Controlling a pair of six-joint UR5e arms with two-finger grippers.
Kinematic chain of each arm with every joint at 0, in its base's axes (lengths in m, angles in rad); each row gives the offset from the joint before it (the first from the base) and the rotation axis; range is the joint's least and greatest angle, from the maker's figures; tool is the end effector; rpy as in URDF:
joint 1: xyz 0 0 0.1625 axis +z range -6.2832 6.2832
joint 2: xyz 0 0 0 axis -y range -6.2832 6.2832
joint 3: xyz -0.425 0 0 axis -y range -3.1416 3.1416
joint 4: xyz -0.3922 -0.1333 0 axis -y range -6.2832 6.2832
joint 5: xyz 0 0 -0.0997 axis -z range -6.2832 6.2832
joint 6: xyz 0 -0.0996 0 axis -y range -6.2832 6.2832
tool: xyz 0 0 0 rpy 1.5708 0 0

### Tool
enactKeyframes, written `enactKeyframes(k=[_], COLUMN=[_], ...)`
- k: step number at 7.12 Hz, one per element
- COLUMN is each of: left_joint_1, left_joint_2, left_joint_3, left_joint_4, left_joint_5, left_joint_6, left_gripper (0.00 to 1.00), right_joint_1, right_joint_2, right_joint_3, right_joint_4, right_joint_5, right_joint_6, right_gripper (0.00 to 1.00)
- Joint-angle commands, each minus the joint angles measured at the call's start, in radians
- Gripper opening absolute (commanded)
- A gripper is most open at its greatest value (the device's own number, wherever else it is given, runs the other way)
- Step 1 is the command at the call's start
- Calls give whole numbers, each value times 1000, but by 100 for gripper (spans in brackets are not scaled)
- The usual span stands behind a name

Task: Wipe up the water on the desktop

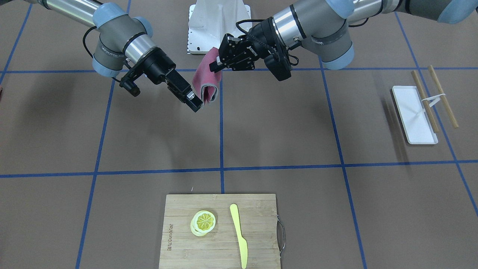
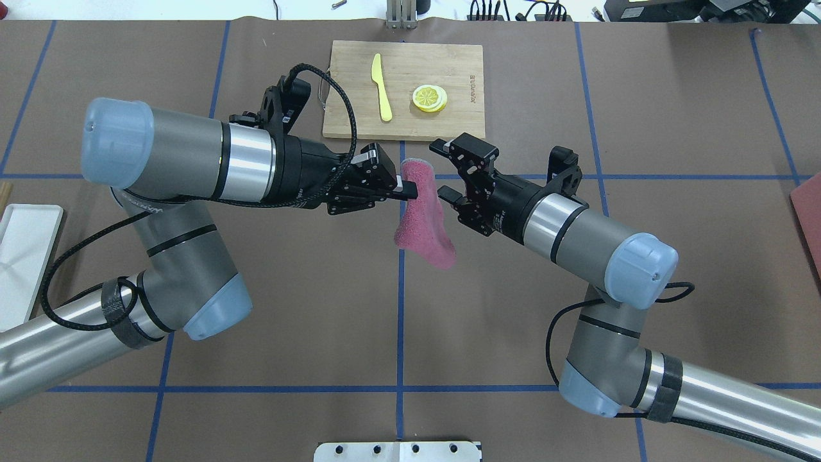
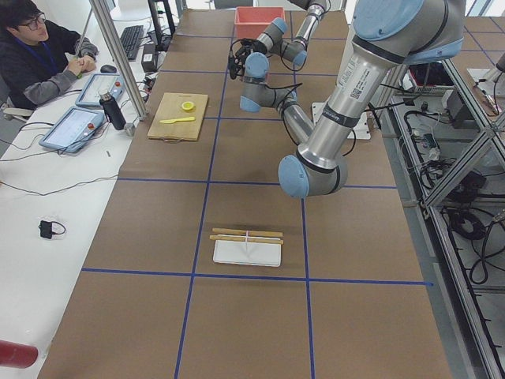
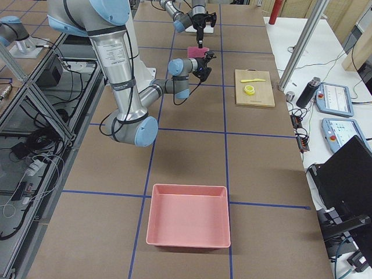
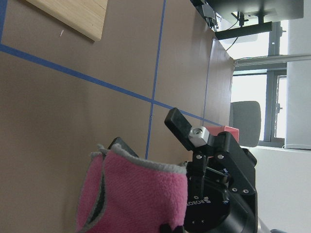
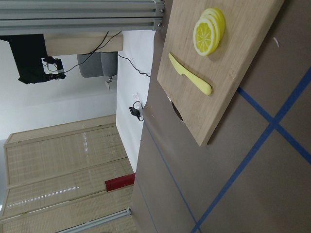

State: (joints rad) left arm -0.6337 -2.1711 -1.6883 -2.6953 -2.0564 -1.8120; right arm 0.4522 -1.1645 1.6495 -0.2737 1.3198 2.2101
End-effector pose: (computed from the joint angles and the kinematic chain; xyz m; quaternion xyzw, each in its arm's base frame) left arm 0.4270 -0.4215 0.1356 0.0081 0.7865 -0.0753 0.6130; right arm -0.4602 -0.3992 0.2523 0.0063 -0.7756 0.4069 0.4825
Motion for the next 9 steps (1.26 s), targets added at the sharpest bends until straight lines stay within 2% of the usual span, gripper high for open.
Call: enactKeyframes(k=[1, 5, 6, 7, 9], left_joint_1=[8, 12, 12, 12, 12], left_joint_2=[1, 10, 14, 14, 14], left_joint_3=[1, 2, 9, 10, 10], left_joint_4=[-6, -23, -41, -47, -49], left_joint_5=[21, 22, 25, 30, 35], left_joint_6=[-1, 0, 0, 0, 0], left_gripper=[0, 0, 0, 0, 0], right_joint_1=[-18, -24, -24, -24, -14], right_joint_2=[3, 3, 3, 3, -4], right_joint_3=[-3, -5, -2, 0, -3], right_joint_4=[2, 4, 4, 4, -4], right_joint_5=[-13, -13, -13, -19, -16], right_joint_6=[8, 8, 25, 55, 50], right_gripper=[91, 90, 79, 64, 72])
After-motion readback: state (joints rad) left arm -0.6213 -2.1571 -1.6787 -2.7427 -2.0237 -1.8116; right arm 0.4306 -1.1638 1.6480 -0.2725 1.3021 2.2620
